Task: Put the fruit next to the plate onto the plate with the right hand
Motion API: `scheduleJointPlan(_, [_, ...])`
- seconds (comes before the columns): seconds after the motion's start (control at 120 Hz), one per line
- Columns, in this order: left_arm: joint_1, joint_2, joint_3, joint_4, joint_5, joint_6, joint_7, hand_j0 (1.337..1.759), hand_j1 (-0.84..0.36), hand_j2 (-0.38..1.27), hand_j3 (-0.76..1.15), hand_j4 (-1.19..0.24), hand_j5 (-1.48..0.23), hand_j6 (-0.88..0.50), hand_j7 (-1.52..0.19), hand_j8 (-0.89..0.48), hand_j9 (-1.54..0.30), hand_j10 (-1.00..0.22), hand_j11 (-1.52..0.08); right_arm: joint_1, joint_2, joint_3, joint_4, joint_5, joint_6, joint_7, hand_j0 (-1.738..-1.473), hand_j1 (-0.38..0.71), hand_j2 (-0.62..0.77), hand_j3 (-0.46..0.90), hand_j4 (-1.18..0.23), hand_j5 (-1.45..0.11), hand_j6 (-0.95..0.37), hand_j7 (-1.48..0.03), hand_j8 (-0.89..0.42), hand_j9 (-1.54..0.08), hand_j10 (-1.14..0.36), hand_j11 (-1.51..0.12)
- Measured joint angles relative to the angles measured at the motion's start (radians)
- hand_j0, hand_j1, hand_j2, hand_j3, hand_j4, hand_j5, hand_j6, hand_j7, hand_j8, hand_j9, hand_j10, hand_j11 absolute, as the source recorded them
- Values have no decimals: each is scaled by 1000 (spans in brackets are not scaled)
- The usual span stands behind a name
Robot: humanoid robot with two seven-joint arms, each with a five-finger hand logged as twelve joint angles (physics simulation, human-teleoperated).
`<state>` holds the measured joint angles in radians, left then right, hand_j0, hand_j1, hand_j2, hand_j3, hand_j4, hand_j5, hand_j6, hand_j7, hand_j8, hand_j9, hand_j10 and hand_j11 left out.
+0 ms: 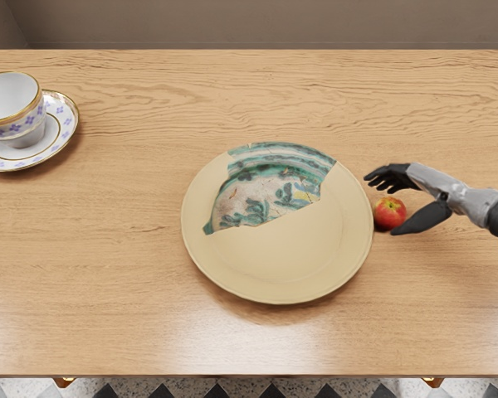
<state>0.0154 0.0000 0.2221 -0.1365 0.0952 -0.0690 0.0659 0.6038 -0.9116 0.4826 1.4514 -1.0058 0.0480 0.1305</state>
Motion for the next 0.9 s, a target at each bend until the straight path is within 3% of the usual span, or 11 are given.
scheduleJointPlan(0.542, [0, 0, 0, 0, 0, 0, 0, 1658, 55, 49, 0, -245, -318, -245, -318, -245, -318, -245, -318, 0, 23, -43, -45, 0, -42, 5, -1658, 197, -79, 0, -484, -582, -473, -600, -442, -591, -459, -602])
scheduleJointPlan(0.792, [0, 0, -1, 0, 0, 0, 0, 1658, 55, 50, -1, -245, -318, -245, -318, -245, -318, -245, -318, 0, 51, -51, -81, 0, -43, 19, -1655, 282, 104, 0, -521, -646, -518, -652, -393, -661, -436, -710])
scheduleJointPlan(0.883, [0, 0, -1, 0, 0, 0, 0, 1658, 55, 50, -1, -245, -318, -245, -318, -245, -318, -245, -318, 0, 58, -58, -97, 1, -42, 30, -1651, 258, 2, -2, -531, -665, -527, -668, -354, -693, -387, -749])
scheduleJointPlan(0.9, [0, 0, -1, 0, 0, 0, 0, 1658, 55, 50, -1, -245, -318, -245, -318, -245, -318, -245, -318, 0, 58, -60, -100, 1, -42, 31, -1650, 259, 46, -3, -537, -668, -532, -674, -343, -696, -387, -750])
